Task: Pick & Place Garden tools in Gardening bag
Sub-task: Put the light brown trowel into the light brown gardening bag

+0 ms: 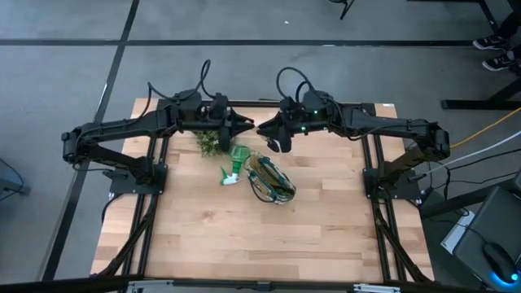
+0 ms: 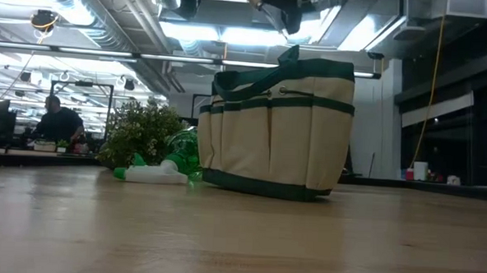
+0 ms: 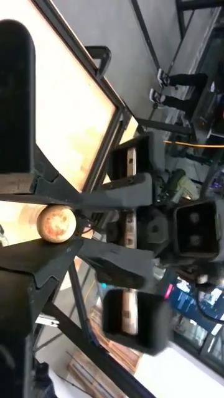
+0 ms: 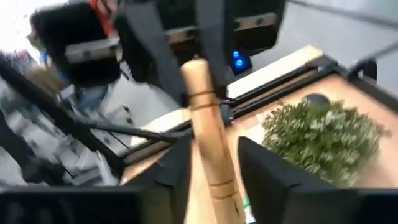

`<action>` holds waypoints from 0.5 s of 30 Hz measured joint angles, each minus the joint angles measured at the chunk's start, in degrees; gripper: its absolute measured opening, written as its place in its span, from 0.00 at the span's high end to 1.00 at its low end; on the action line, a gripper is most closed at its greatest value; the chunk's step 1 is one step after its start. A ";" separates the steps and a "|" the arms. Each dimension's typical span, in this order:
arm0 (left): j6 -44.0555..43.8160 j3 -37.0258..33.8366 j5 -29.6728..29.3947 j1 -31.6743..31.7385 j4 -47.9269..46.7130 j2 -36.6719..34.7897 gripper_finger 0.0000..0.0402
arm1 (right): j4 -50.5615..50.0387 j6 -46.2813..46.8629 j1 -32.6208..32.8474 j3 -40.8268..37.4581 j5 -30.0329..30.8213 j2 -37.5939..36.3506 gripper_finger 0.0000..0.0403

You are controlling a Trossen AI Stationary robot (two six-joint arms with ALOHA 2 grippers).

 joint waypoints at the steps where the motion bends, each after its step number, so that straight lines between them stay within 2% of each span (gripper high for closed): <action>1: 0.38 0.00 0.52 0.02 0.12 0.00 0.84 | 0.14 2.59 -0.18 0.00 -0.02 0.00 0.65; 7: 1.58 0.00 2.13 0.00 -0.17 -0.14 0.84 | -0.11 13.99 -0.51 0.00 -0.69 0.00 0.45; 12: 3.63 0.02 3.15 0.00 -4.64 -1.98 0.84 | -0.92 21.79 -1.46 0.00 -5.17 0.00 0.41; 15: 3.84 0.00 3.17 -0.02 -6.56 -3.18 0.84 | -2.94 24.71 -2.61 0.00 -11.83 -0.32 0.42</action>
